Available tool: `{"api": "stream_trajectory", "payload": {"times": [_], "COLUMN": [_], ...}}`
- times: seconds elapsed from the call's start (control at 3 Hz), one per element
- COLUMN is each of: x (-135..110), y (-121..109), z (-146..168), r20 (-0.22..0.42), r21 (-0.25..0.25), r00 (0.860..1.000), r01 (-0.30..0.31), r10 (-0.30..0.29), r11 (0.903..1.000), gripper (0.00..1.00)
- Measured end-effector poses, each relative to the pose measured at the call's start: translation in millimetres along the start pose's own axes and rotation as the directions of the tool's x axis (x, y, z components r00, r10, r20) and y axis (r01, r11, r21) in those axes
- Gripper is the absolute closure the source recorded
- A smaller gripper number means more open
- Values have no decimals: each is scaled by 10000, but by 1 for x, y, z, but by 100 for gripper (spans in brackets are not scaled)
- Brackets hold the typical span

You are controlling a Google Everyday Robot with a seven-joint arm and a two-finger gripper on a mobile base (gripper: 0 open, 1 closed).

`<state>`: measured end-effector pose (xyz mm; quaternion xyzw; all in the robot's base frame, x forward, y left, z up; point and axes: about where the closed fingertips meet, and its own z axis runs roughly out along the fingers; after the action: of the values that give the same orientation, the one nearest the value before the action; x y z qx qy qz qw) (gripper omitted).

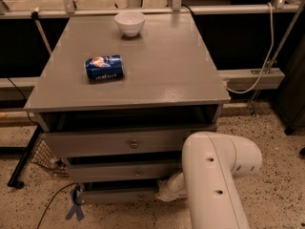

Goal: Open bottom drawer

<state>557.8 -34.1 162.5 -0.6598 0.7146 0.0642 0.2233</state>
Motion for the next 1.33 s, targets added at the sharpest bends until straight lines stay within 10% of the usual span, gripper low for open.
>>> {"api": "stream_trajectory", "payload": {"times": [1.33], "x": [0], "y": [0], "z": [0], "r20": [4], "r21": [-5], "r00": [10000], "r01": [0], "r10": [0], "r11": [10000], "gripper": [100]}}
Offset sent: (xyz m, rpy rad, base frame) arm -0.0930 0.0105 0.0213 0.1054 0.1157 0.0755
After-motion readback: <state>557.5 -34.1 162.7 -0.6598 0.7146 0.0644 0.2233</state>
